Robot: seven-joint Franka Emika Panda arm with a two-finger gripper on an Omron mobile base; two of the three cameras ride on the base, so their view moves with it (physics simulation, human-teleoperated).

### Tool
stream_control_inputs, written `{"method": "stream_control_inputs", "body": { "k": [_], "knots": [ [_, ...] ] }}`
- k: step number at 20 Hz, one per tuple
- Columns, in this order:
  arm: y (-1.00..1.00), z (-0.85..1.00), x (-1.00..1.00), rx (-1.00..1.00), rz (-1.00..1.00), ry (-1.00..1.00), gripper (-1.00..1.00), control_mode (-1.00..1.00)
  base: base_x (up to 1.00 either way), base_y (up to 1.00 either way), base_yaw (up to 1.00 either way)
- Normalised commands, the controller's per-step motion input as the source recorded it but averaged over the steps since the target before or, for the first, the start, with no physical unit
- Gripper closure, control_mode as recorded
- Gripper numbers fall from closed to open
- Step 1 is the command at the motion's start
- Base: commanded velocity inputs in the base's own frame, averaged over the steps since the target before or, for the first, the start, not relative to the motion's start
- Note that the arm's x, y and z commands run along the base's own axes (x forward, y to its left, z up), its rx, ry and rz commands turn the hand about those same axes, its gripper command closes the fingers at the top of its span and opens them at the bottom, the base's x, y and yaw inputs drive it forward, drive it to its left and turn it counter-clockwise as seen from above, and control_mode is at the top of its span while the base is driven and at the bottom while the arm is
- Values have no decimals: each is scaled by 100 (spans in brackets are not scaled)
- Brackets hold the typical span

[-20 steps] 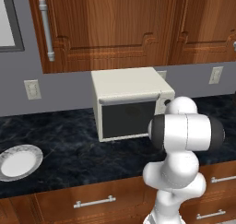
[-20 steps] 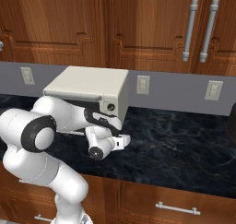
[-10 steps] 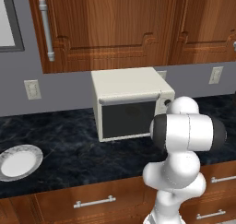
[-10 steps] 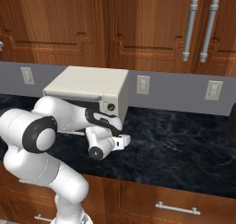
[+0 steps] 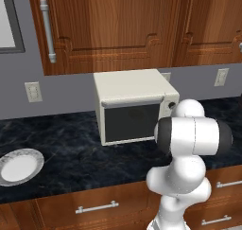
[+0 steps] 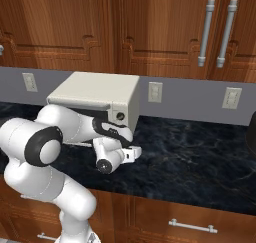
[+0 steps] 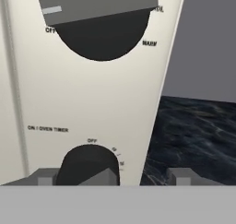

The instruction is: Pick up the bagel from the plate, place it on the toaster oven rack, close the door, and set the timer.

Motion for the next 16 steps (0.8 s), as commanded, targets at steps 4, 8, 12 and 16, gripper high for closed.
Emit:
{"method": "stream_control_inputs", "body": {
  "k": [4,8,12,16],
  "knots": [
    [0,0,0,0,0,0,100,-100,0,0,0],
    [0,0,0,0,0,0,100,-100,0,0,0],
    [0,0,0,0,0,0,100,-100,0,0,0],
    [0,0,0,0,0,0,100,-100,0,0,0]
  ]
}}
